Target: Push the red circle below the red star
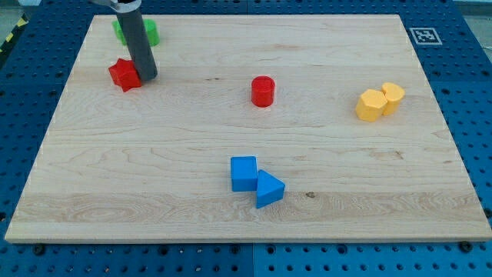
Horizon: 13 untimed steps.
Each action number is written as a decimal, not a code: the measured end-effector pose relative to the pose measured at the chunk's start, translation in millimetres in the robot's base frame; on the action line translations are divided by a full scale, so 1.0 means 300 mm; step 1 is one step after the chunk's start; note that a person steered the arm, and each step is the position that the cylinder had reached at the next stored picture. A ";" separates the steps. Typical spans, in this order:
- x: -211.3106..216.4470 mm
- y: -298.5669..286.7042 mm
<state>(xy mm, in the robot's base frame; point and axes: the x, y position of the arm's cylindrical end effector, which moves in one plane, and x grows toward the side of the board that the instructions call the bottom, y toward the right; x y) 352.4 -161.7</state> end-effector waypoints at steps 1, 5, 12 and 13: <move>-0.002 0.227; 0.185 0.802; 0.116 0.566; 0.126 0.465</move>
<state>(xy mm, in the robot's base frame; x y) 390.3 -22.1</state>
